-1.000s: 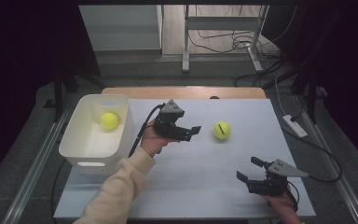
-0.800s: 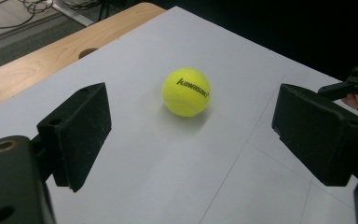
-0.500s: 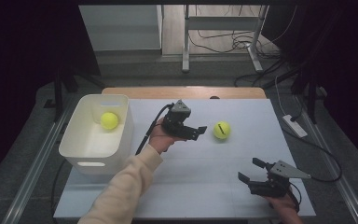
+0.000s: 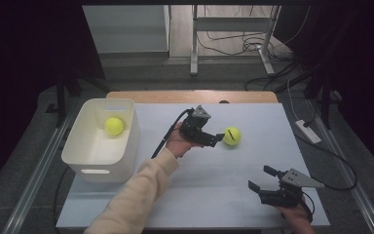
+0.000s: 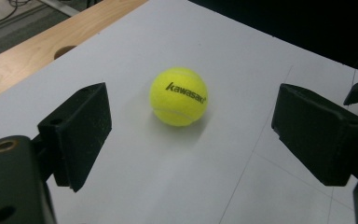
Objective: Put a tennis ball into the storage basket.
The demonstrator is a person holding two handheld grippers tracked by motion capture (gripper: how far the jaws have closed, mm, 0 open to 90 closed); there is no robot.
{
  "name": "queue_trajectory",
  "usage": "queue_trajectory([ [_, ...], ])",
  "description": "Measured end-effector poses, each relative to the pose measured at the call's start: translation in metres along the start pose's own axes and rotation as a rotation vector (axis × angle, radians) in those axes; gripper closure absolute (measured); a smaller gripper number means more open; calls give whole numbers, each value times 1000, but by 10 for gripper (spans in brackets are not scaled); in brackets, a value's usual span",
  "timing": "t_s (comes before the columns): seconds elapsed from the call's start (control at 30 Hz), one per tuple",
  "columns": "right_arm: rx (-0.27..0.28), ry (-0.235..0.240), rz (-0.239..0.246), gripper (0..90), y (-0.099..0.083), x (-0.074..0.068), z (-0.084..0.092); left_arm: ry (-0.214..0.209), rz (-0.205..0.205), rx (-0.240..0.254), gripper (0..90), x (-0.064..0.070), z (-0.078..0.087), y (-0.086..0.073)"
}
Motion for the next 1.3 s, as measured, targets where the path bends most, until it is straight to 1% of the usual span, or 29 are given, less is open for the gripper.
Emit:
queue_trajectory([
  [0.1, 0, 0, 0, 136, 0, 0, 0, -6, 3, -5, 130, 1, -7, 2],
  [0.27, 0, 1, 3, 135, 2, 0, -2, -6, 0, -21, 130, 0, -13, 2],
  [0.47, 0, 5, 6, 136, 2, 0, -3, -6, 5, -24, 132, -1, -19, 5],
  [0.53, 3, 6, 5, 136, 3, 1, -3, -7, 2, -28, 131, 0, -23, 7],
  [0.57, 3, 7, 5, 136, 3, 1, -3, -6, -5, -36, 132, 0, -25, 7],
  [0.67, 1, 6, 6, 136, 3, 0, -4, -8, -5, -44, 130, 3, -32, 8],
  [0.73, 1, 10, 11, 136, 3, 0, -4, -5, -16, -55, 130, 3, -35, 9],
  [0.8, 0, 8, 15, 136, 3, 0, -5, -8, -8, -50, 129, 4, -37, 10],
  [0.9, -1, 8, 16, 136, 3, 0, -5, -7, -18, -57, 129, 4, -41, 13],
  [0.97, -1, 8, 16, 136, 3, 0, -5, -12, -8, -56, 130, 5, -44, 14],
  [1.1, 2, 7, 20, 136, 3, 1, -4, -8, -13, -70, 129, 4, -48, 15],
  [1.3, -1, 9, 21, 136, 3, 1, -4, -8, -3, -76, 128, 3, -54, 15],
])
Point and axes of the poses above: each handheld gripper's, and its own axes: z roughly backward along the jaws, y roughly out of its top, x roughly to its right, the point moved 7 cm from there along -z, roughly forward along the jaws, and after that the axes turned 12 degrees about -x, right-handed, at the moved point
